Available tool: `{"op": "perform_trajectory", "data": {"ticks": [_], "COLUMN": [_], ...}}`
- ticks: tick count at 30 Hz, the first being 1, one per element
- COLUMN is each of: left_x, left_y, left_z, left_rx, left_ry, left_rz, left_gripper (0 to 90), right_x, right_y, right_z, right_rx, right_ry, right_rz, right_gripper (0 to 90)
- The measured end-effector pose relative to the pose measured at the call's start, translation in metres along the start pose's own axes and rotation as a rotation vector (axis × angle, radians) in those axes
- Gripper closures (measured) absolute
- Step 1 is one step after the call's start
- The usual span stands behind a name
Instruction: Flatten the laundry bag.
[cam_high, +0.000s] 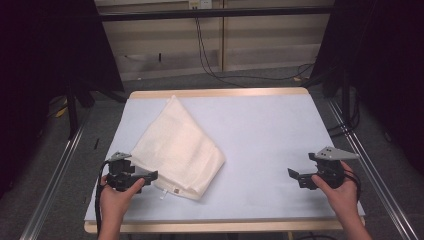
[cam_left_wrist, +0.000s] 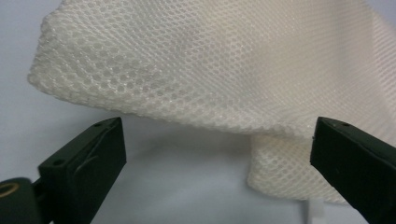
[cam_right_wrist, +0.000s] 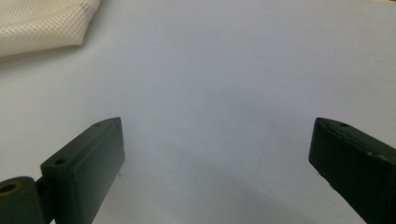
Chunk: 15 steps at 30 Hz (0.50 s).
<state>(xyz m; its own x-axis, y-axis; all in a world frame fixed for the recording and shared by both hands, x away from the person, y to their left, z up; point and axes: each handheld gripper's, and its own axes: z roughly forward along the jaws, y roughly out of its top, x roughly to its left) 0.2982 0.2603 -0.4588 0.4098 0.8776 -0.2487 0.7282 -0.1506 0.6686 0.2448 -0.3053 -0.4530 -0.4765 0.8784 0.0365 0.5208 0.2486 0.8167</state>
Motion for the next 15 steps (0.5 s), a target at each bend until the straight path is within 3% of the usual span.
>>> {"op": "perform_trajectory", "data": {"ticks": [1, 3, 6, 8, 12, 15], "left_x": [-0.002, -0.001, -0.003, -0.006, -0.015, -0.021], "left_y": [0.000, 0.001, 0.002, 0.001, 0.002, 0.003], "left_z": [0.002, 0.004, 0.005, 0.010, 0.014, 0.016], "left_rx": [-0.003, -0.015, -0.011, 0.001, 0.018, 0.028], "left_ry": [0.014, -0.024, -0.026, -0.040, -0.075, -0.080], "left_rz": [-0.003, -0.025, -0.029, -0.052, -0.022, 0.008], "left_gripper": [7.6, 11.2, 15.3, 20.2, 27.1, 43.5], "right_x": [0.001, 0.002, 0.003, 0.004, 0.005, 0.007], "right_y": [0.000, 0.000, 0.000, -0.001, -0.002, -0.001], "right_z": [0.000, 0.002, 0.003, 0.005, 0.009, 0.010], "right_rx": [0.000, 0.003, 0.013, 0.023, 0.041, 0.047], "right_ry": [-0.002, 0.000, 0.005, 0.008, 0.010, 0.015], "right_rz": [0.003, -0.003, -0.013, -0.016, -0.025, -0.042], "right_gripper": [2.8, 2.8, 2.8, 2.8, 2.9, 3.1]}}
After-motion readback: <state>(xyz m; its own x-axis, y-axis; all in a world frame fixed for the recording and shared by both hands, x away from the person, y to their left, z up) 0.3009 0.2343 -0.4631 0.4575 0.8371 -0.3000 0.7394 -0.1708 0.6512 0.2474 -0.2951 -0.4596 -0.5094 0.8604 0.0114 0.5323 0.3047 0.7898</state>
